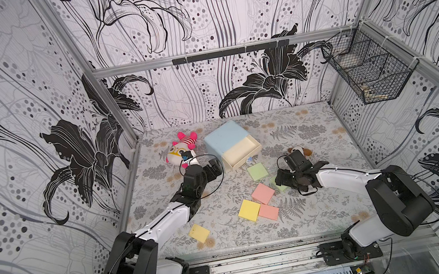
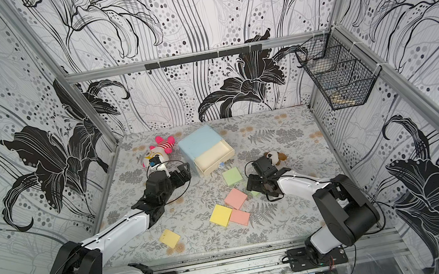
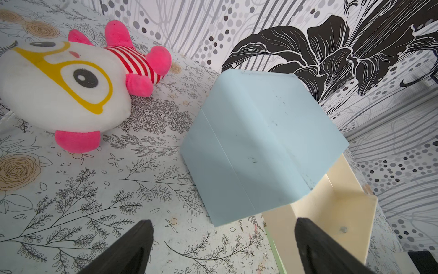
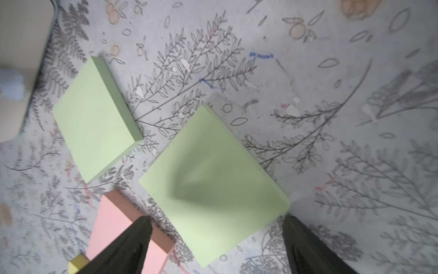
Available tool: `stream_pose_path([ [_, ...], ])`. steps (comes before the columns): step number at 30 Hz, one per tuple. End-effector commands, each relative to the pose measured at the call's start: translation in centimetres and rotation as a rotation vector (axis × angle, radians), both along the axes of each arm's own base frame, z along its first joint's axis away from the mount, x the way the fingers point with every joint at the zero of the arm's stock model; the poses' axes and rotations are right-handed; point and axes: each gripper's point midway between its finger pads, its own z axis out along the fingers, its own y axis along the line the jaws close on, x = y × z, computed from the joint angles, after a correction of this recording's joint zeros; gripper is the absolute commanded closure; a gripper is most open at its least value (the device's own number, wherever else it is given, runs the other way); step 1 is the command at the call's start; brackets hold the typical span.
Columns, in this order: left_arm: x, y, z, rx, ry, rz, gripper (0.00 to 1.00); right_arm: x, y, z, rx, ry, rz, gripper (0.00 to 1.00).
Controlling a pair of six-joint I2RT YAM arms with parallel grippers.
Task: Please put the sticky notes in the drawer by color
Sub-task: Pick up the sticky notes from the center of the board.
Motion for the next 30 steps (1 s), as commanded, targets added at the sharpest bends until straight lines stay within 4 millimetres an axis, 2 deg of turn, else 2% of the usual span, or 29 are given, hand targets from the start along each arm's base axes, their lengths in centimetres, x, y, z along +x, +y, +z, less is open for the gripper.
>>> stream_pose_path([
  [1,0.7,-0.9,1.6,-0.022,-0.053,-0.026,0.02,0.9,1.1,0.1,0.045,-0.009,-0.01,0.11],
  [11,-0.1,0.2,2.2,0.001,-0.062,0.007,0.02,4.1,1.6,-0.5,-0.088,-0.017,0.084,0.11],
  [12,-0.1,0.3,2.3,0.001,-0.062,0.009,0.02,4.2,1.3,-0.9,-0.117,-0.01,0.098,0.1],
  [19,0.1,0.2,2.3,0.0,-0.066,0.008,0.02,4.7,0.7,-0.3,-0.224,-0.015,0.187,0.01],
  [30,0.3,-0.1,2.2,0.002,-0.063,0.001,0.02,4.2,2.3,-0.7,-0.311,-0.007,0.234,0.01],
])
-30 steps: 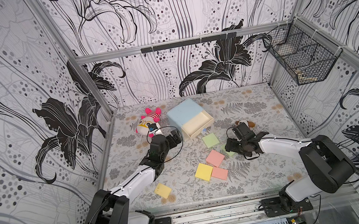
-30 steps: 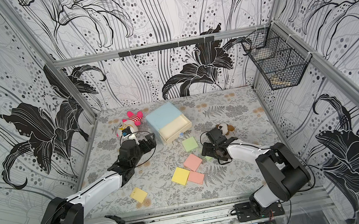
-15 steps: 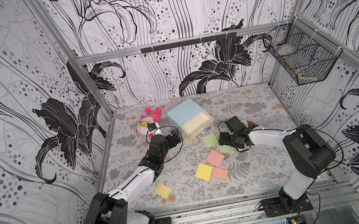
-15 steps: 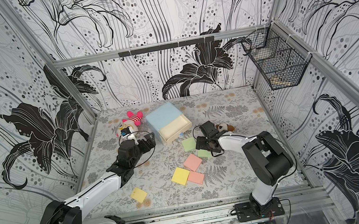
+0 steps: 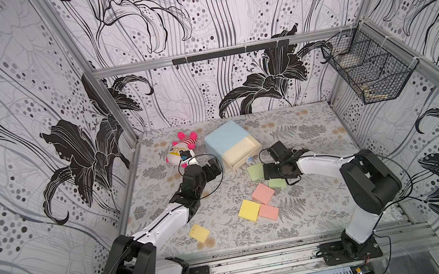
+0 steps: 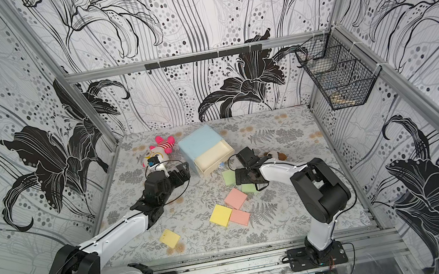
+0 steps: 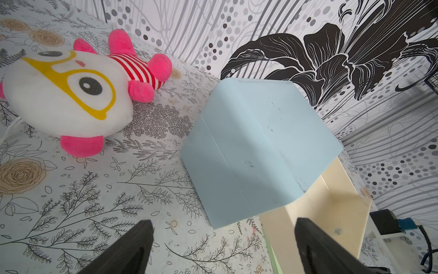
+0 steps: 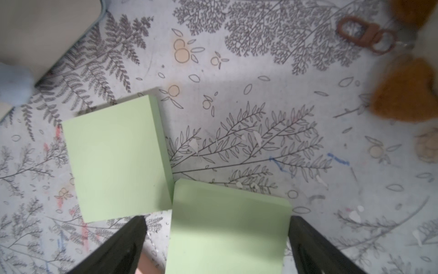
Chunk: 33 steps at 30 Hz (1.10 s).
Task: Please put the sticky notes in the drawer by color
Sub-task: Pick up the sticky notes from the center of the board.
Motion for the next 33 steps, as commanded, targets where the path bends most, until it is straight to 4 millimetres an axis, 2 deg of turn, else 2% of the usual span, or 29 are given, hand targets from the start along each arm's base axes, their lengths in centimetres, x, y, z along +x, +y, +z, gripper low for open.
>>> stream_pose_path([
  [1,0.4,-0.3,1.2,0.005,-0.042,-0.008,0.02,-0.8,-0.6,-0.6,-0.091,0.031,0.013,0.01],
  [10,0.4,-0.4,0.9,0.0,-0.038,-0.012,0.02,-2.6,-1.1,-2.2,-0.184,0.082,0.011,0.03],
  [19,0.2,-0.3,1.0,-0.001,-0.038,-0.009,0.02,-3.0,-1.4,-3.2,-0.201,0.104,-0.004,0.12],
  [27,0.1,-0.2,1.2,-0.003,-0.044,-0.005,0.02,-2.9,-1.5,-2.9,-0.194,0.091,-0.011,0.16],
  [33,0.1,-0.3,1.2,-0.006,-0.043,-0.011,0.02,-2.6,-1.5,-1.5,-0.181,0.052,-0.016,0.16],
])
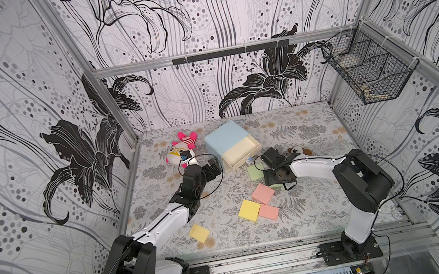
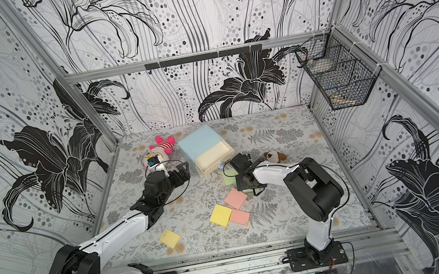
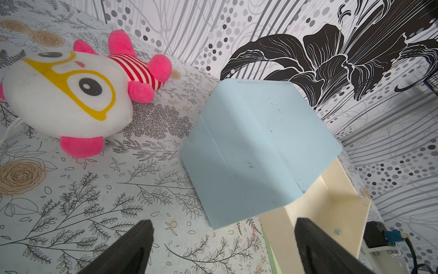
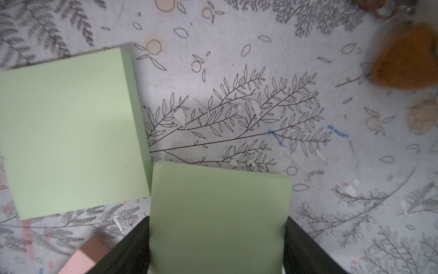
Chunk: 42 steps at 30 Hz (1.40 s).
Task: Please put the sticky notes in the drawer by color
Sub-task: Pick up the sticky notes from the center of the board, then place the sticky notes in the drawer.
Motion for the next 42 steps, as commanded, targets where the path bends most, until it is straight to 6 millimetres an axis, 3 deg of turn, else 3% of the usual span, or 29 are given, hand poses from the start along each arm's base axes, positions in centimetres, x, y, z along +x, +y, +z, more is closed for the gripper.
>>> stream_pose_path([
  [1,0.1,-0.3,1.2,-0.008,-0.041,-0.009,0.02,-0.9,-1.1,0.2,-0.039,0.013,-0.021,0.15],
  [10,0.1,-0.4,1.2,-0.009,-0.043,-0.012,0.02,-0.5,-1.2,2.9,-0.02,-0.045,-0.024,0.14],
  [22,0.3,-0.4,2.0,-0.015,-0.062,-0.01,0.02,1.6,0.0,12.4,0.038,-0.217,0.043,0.13],
  [29,0.3,-0.3,2.6,-0.024,-0.082,-0.007,0.02,5.0,4.0,19.1,0.118,-0.341,0.194,0.13],
  [33,0.0,-0.1,2.8,-0.028,-0.09,-0.004,0.01,7.4,6.7,21.9,0.147,-0.413,0.301,0.12],
  [42,-1.0,0.8,2.8,-0.014,-0.089,0.018,0.02,11.6,11.3,21.7,0.137,-0.447,0.472,0.12],
])
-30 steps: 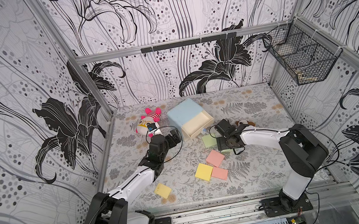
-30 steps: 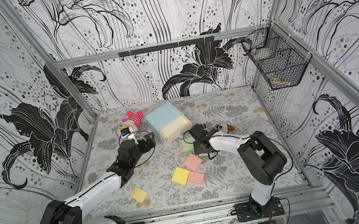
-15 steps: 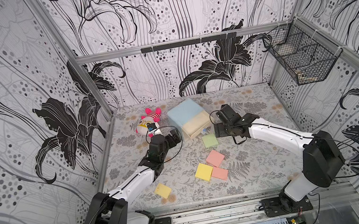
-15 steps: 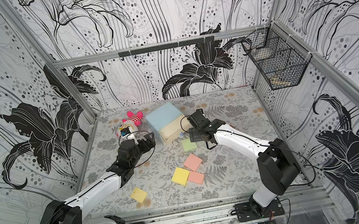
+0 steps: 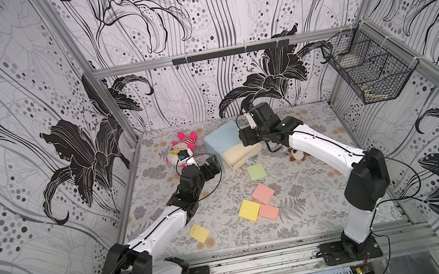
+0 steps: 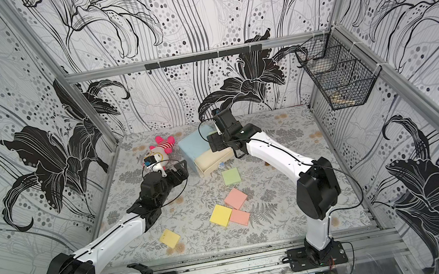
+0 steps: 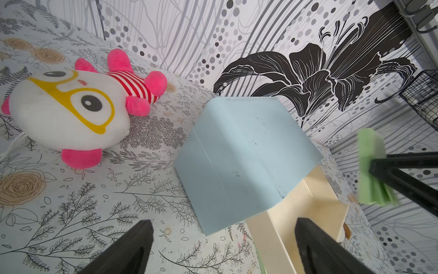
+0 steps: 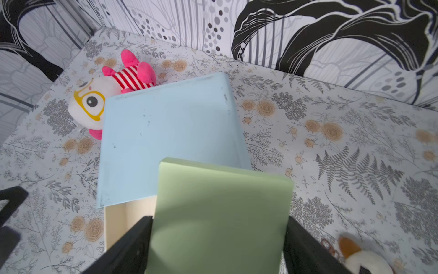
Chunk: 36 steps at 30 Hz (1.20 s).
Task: Please put the sticky notes in the drawer by color
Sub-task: Place the sticky notes in the drawer.
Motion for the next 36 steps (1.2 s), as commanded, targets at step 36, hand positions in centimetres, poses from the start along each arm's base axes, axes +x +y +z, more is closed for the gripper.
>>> stream_pose_path([
  [36,0.8,-1.4,0.6,-0.024,-0.021,-0.05,0.01,-5.6,-1.8,-4.0,0.068,0.074,0.035,0.36],
])
